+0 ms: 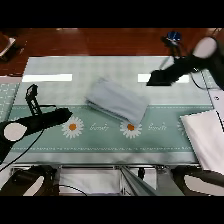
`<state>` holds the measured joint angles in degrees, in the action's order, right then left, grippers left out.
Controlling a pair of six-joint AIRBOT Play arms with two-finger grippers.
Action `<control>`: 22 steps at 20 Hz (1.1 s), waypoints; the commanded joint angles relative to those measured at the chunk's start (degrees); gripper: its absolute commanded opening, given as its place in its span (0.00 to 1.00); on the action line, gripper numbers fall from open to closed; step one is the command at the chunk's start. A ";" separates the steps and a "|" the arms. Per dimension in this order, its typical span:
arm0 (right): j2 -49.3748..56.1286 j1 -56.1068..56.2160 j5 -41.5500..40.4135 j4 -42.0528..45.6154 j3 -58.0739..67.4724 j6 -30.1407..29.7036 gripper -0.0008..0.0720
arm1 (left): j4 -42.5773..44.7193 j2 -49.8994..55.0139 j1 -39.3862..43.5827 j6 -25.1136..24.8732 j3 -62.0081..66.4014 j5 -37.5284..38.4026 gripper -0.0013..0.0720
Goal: Fold the shirts.
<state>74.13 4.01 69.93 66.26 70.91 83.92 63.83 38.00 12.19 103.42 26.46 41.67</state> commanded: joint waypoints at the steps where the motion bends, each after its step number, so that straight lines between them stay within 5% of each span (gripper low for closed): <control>1: -19.45 -6.19 -24.28 0.63 -31.01 12.57 0.57 | -0.02 0.04 -0.02 -0.04 0.00 -0.39 0.04; 3: -22.69 -5.90 -35.19 -8.81 -43.36 14.97 0.57 | -0.04 0.04 0.00 -0.02 0.00 -1.05 0.04; 5: -19.85 -4.92 -37.33 -17.70 -46.88 10.16 0.57 | -0.31 0.04 -0.02 -0.02 -0.02 -1.20 0.04; 10: -4.79 -3.04 -30.60 -35.56 -40.79 -8.61 0.57 | -0.46 0.04 -0.02 -0.07 0.00 -1.18 0.04; 16: 10.62 2.95 -20.83 -37.13 -28.48 -12.90 0.56 | -0.46 0.04 -0.02 -0.07 0.00 -1.20 0.04; 17: 12.09 4.48 -20.20 -37.46 -26.14 -13.75 0.48 | -0.46 0.04 -0.02 -0.07 0.00 -1.18 0.04; 18: 13.33 6.01 -19.41 -37.44 -23.30 -14.62 0.21 | -0.46 0.04 -0.02 -0.07 0.00 -1.18 0.04; 19: 13.90 7.23 -18.62 -37.44 -20.28 -17.11 0.05 | -0.46 0.04 -0.02 -0.07 0.00 -1.18 0.04; 22: 13.86 7.98 -13.29 -32.13 -8.61 -16.22 0.05 | -0.46 0.04 -0.02 -0.07 -0.02 -1.16 0.04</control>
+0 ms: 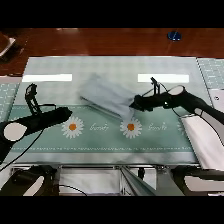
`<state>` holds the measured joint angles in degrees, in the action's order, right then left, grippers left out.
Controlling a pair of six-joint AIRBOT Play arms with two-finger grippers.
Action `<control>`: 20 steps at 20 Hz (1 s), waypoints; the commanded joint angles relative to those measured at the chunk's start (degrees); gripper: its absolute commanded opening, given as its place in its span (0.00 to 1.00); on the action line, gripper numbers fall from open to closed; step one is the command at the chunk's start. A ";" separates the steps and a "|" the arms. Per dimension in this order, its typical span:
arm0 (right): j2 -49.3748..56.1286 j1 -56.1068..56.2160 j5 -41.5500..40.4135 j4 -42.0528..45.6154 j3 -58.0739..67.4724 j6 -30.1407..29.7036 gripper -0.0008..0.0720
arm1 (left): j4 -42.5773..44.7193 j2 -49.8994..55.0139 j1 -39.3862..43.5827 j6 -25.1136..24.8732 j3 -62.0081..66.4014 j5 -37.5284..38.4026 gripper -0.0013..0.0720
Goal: Fold the shirts.
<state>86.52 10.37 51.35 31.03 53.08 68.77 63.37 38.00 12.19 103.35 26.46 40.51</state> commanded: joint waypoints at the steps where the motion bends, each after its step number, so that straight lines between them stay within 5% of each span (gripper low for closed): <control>1: 1.46 1.49 7.87 7.50 14.67 1.57 0.05 | 0.02 0.04 -0.02 0.00 -0.02 -0.02 0.04; 9: 1.36 -3.39 29.33 31.32 58.75 16.35 0.05 | -1.95 0.04 0.00 0.02 -0.02 0.17 0.04; 20: -9.70 -34.25 54.99 38.82 64.50 26.18 0.05 | -1.92 0.04 0.00 -0.02 0.00 0.37 0.04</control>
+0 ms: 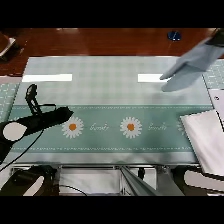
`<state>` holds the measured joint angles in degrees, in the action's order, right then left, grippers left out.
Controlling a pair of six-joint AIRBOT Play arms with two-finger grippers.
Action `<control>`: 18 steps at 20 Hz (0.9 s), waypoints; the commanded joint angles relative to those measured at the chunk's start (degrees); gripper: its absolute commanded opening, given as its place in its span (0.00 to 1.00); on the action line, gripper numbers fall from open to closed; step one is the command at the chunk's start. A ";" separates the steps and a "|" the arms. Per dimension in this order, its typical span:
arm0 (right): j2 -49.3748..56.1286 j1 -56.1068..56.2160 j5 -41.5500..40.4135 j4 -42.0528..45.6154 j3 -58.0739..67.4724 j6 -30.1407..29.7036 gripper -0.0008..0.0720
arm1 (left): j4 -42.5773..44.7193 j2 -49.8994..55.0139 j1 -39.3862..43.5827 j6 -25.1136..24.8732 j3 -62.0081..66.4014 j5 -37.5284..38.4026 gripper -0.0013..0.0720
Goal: Fold the shirts.
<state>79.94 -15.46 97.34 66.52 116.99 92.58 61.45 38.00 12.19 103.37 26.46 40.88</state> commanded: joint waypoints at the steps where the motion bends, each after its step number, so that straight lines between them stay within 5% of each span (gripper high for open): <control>1: -5.42 -11.45 8.98 4.26 -0.68 2.99 0.05 | 0.00 0.04 0.00 -0.04 0.00 0.00 0.04; 6: -21.38 -23.85 9.05 9.51 -19.06 0.81 0.05 | 0.00 0.04 0.00 -0.04 0.00 0.02 0.04; 13: -42.03 -37.27 8.96 38.05 -49.92 2.60 0.05 | -0.02 0.04 0.02 -0.72 0.00 -1.38 0.04; 14: -43.50 -37.94 8.94 40.24 -53.53 3.87 0.12 | 0.00 0.04 0.37 -1.86 0.00 -1.44 0.04; 15: -43.87 -37.99 8.92 41.22 -56.13 5.22 0.40 | 0.00 0.04 0.76 -2.62 0.00 -1.51 0.04; 16: -43.47 -37.99 8.63 40.30 -57.99 5.09 0.57 | 0.00 0.04 1.16 -2.64 0.00 -1.66 0.04; 18: -40.89 -37.88 6.75 37.73 -57.79 4.57 0.57 | 0.00 0.04 1.79 -2.62 0.02 -3.02 0.04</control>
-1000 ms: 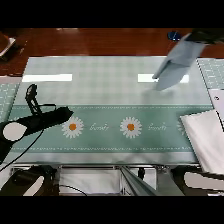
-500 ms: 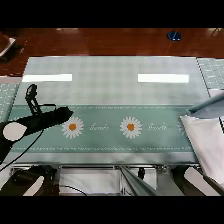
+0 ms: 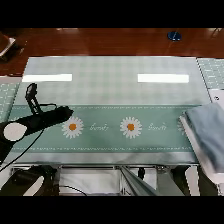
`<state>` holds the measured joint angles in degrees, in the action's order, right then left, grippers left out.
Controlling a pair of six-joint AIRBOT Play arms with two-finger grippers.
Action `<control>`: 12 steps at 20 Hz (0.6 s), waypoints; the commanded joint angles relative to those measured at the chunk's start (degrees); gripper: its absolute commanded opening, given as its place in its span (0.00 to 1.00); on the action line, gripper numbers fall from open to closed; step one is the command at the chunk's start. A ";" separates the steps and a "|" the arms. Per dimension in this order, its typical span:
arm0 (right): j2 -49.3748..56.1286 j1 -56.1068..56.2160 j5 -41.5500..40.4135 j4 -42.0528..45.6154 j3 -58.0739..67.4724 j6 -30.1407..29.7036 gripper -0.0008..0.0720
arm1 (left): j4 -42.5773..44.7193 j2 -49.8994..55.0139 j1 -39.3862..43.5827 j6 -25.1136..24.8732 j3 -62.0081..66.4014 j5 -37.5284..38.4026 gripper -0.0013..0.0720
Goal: Fold the shirts.
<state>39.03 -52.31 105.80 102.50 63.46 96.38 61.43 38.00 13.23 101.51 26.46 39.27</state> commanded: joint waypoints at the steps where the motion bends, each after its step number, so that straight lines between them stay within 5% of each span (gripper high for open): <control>1: 1.73 -1.03 -3.13 -0.70 -3.13 0.68 0.57 | 0.02 0.04 0.81 -0.76 0.09 -2.27 0.04; 3: 5.75 -1.03 -8.02 -10.34 1.66 0.79 0.54 | 0.07 0.04 0.70 -2.29 1.66 -3.61 0.04; 4: 8.31 -1.03 -11.17 -18.34 5.03 1.07 0.36 | 0.02 0.17 0.70 -4.57 3.89 -4.22 0.04; 5: 11.04 -1.01 -14.88 -29.53 8.20 0.09 0.07 | 0.02 0.85 0.72 -5.66 7.28 -4.15 0.04; 8: 17.05 8.83 -26.84 -54.88 12.37 -6.80 0.05 | 0.04 7.41 0.74 -9.25 23.04 -1.66 0.04; 10: 18.95 24.06 -34.45 -52.17 12.63 -11.93 0.05 | 0.13 14.08 0.81 -11.91 34.36 4.33 0.04; 12: 21.77 41.44 -41.55 -37.40 12.46 -14.84 0.05 | 2.14 20.37 1.29 -13.88 41.57 9.31 0.04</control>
<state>56.80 -29.43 76.69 60.01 74.76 87.50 61.76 50.96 14.15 91.50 56.80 41.76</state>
